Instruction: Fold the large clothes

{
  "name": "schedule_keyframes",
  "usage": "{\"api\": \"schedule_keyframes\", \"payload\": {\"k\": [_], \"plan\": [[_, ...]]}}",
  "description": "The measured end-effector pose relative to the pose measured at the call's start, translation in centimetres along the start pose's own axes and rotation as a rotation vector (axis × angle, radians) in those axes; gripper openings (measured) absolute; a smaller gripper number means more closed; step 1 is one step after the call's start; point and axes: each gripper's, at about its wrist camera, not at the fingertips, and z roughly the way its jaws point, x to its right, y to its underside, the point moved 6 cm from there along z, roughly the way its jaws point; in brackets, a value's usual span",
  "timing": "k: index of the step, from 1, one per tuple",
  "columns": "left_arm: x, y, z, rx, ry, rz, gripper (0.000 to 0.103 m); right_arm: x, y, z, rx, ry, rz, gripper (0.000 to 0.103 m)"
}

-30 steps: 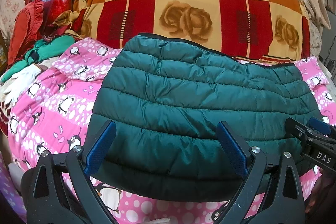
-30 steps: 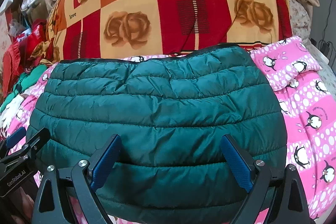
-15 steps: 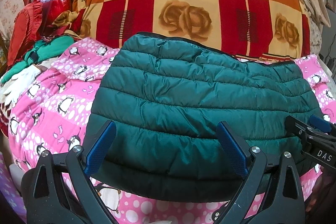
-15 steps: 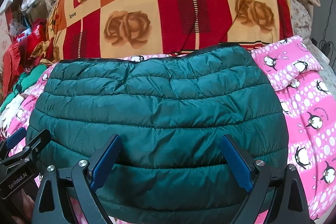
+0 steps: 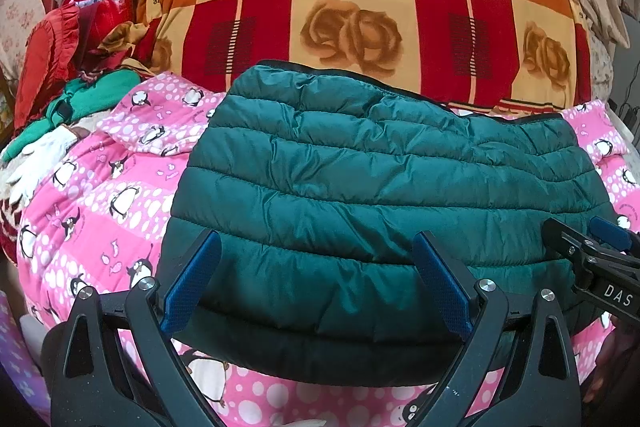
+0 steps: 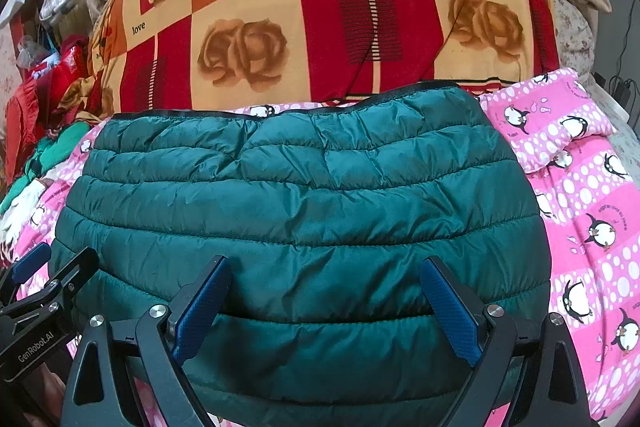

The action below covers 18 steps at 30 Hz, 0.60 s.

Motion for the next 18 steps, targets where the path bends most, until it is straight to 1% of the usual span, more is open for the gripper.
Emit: {"api": "schedule_keyframes", "payload": {"k": [18], "plan": [[-0.02,-0.11,0.19,-0.006,0.002,0.005,0.097,0.07,-0.07,0.36,-0.004,0.002,-0.005,0.094]]}}
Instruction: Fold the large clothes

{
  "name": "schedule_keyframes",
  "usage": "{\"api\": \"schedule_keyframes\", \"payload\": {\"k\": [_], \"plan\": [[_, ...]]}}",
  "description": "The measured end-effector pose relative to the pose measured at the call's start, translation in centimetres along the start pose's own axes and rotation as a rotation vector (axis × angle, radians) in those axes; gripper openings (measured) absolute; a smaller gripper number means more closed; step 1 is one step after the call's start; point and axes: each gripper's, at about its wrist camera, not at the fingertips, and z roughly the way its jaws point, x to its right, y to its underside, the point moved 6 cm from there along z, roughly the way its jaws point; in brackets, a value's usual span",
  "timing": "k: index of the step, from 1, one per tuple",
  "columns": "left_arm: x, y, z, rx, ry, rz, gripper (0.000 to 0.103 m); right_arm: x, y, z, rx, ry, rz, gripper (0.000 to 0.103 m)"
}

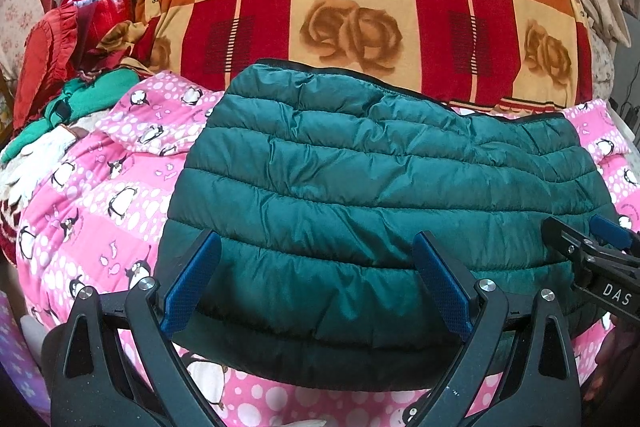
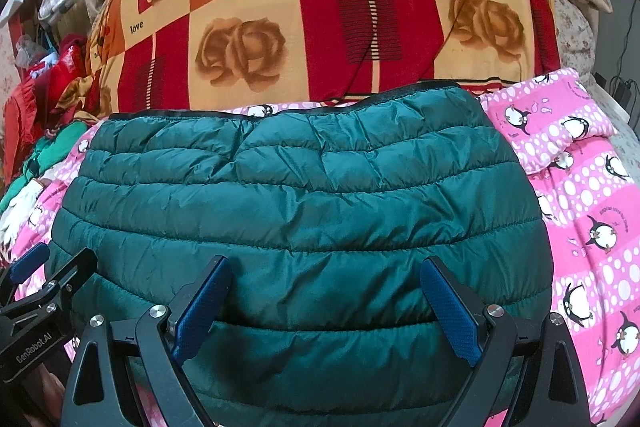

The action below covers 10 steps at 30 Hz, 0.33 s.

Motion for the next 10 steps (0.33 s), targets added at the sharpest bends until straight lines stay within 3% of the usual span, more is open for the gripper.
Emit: {"api": "schedule_keyframes", "payload": {"k": [10], "plan": [[-0.4,-1.2,-0.2,0.046,0.003,0.026,0.097,0.9,-0.7,0.0,-0.002,-0.035,-0.002,0.094]]}}
